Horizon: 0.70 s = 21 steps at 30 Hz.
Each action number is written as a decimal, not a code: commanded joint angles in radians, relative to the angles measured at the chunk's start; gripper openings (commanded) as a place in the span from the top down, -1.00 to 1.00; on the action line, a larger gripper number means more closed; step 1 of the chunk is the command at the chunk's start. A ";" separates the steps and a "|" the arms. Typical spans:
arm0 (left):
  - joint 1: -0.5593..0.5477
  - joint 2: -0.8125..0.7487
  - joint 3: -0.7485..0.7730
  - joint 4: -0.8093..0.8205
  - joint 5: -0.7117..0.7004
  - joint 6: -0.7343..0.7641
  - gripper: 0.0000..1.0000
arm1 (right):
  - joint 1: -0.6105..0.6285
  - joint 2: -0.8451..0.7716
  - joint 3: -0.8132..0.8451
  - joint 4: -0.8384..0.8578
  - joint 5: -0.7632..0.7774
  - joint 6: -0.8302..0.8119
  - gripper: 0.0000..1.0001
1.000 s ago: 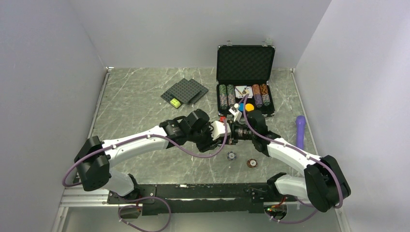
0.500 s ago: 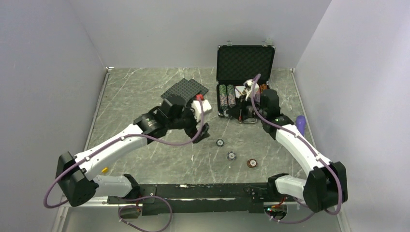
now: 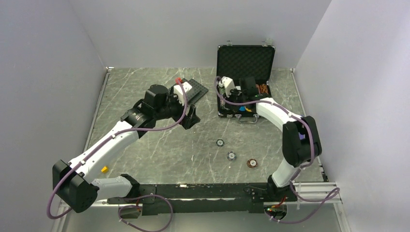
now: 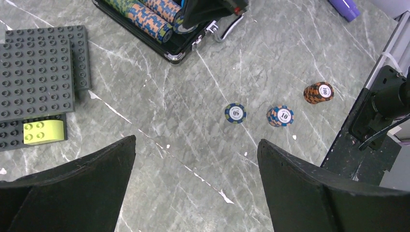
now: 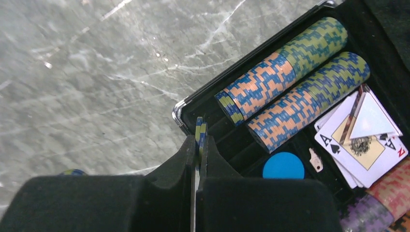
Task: Pack up texas hold em set
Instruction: Pick up the poker chip from the center of the board, then place the poker chip in the chip case.
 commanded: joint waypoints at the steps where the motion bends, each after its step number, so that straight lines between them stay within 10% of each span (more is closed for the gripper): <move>1: 0.012 -0.012 0.008 0.039 0.037 -0.037 -0.99 | 0.038 0.071 0.086 -0.046 0.065 -0.203 1.00; 21: 0.038 0.005 0.007 0.046 0.062 -0.055 -0.99 | 0.178 0.238 0.096 0.044 0.431 -0.377 1.00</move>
